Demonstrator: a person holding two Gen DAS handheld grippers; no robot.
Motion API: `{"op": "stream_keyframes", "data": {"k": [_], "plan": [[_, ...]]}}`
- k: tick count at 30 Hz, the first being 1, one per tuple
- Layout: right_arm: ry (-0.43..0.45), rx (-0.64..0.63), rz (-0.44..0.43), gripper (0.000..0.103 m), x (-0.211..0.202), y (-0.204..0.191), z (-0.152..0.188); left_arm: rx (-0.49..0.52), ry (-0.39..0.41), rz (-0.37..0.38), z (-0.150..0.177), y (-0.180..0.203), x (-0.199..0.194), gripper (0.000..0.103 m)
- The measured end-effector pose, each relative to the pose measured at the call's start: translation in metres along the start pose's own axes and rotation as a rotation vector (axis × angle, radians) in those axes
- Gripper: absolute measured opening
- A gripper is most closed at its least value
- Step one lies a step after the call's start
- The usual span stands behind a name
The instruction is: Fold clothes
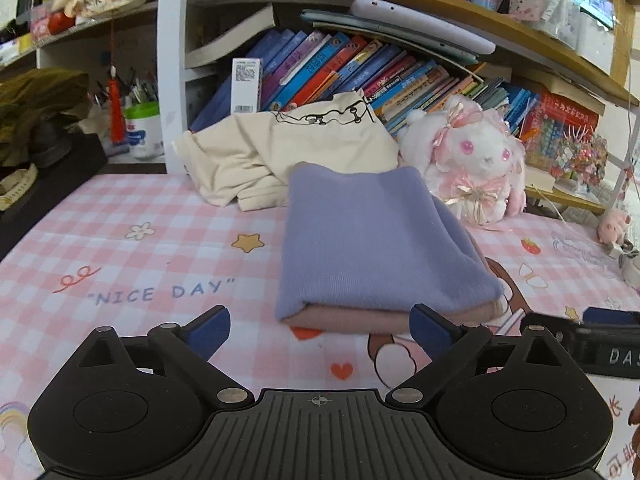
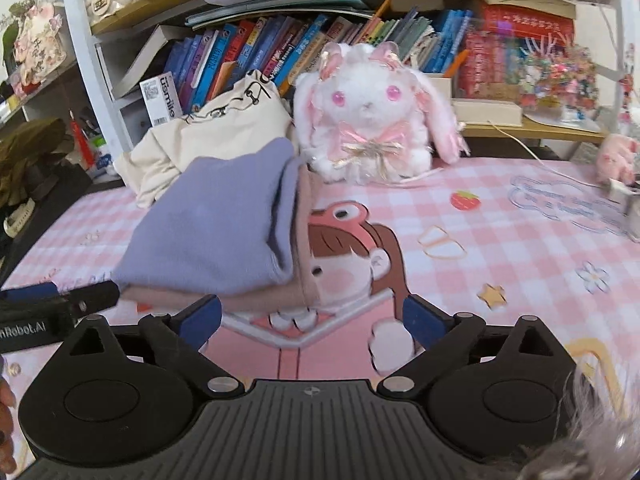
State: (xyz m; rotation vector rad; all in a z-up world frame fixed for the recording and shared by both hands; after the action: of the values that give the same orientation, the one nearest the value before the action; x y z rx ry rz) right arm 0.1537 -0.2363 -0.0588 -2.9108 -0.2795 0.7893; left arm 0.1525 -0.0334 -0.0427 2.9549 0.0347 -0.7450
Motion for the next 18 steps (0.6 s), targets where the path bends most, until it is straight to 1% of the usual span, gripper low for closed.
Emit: {"op": "stream_keyframes", "data": {"k": [4,11,14,18], "plan": [[-0.006,-0.023,0.018,0.1,-0.016,0.0,0.011,-0.002,-0.005,-0.012,0.007,0.004,-0.012,0.098],[-0.022,-0.016,0.016,0.103,-0.032,-0.001,0.022,-0.006,-0.015,-0.033,0.019,0.011,-0.033,0.098],[-0.015,-0.062,0.021,0.103,-0.037,-0.004,0.024,0.005,-0.011,-0.024,0.021,0.016,-0.039,0.098],[-0.015,-0.105,0.036,0.103,-0.038,-0.007,0.024,0.009,0.002,-0.04,0.016,0.016,-0.041,0.098]]}}
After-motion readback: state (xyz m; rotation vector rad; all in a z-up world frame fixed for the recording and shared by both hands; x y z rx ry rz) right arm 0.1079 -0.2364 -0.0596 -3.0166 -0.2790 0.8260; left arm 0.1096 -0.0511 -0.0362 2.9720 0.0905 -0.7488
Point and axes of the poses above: each gripper's, at about its wrist camera, not at the fingertips, and x roughly the way its jaws point, y to its right, z to its underside, the point moved 8 cm from there along x, roughly the way its jaws point, and after that the axes turned 8 degrees about y, right-handed, at the moved point
